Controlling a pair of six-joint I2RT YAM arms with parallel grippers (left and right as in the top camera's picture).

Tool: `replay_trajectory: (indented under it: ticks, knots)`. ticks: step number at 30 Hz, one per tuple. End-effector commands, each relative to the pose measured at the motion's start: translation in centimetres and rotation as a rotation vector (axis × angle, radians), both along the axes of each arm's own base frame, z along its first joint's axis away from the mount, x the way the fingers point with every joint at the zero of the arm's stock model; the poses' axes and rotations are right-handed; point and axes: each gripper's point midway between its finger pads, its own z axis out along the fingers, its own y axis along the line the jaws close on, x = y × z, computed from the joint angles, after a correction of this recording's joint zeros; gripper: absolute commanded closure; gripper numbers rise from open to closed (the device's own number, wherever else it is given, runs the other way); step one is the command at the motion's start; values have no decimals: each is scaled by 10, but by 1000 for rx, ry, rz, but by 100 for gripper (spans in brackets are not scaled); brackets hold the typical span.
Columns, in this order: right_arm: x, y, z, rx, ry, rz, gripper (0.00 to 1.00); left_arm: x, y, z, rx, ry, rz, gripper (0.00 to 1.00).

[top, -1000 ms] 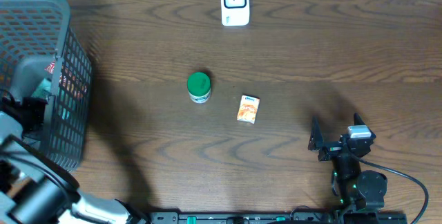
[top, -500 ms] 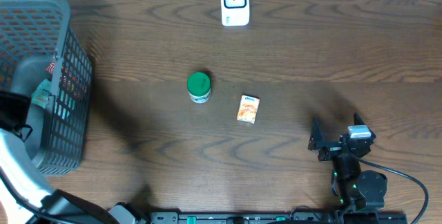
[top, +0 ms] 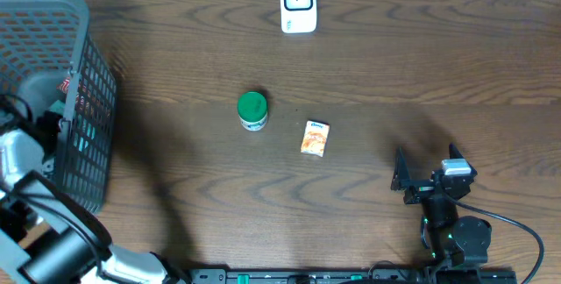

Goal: Scan the item barcode
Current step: 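Reach into the basket and grasp the mint-green wipes pack with left gripper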

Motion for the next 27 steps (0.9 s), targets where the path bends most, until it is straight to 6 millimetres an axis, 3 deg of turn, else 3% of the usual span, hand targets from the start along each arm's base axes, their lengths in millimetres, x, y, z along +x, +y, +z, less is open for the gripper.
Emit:
replay_trajectory:
  ticks: [1,7,12,14,19,21,24,27]
  knots:
    - [0,1,-2,-4,5,6,1,3,-2,-14,-1,31,9,8]
    - [0,1,-2,-4,5,6,1,4,-3,-43,-25,78,41,4]
    - [0,1,-2,-4,5,6,1,6,-20,-79,-75,147,-2,6]
    - [0,1,-2,-4,5,6,1,6,-31,-92,-96,175,-33,30]
    - [0,1,-2,-4,5,6,1,16,-62,-109,-166,187,-144,64]
    - [0,1,-2,-4,5,5,1,17,-71,-110,-186,191,-161,88]
    - [0,1,-2,-4,4,6,1,14,-71,-104,-188,208,-159,93]
    - [0,1,-2,-4,5,6,1,7,-54,-79,-154,226,-120,92]
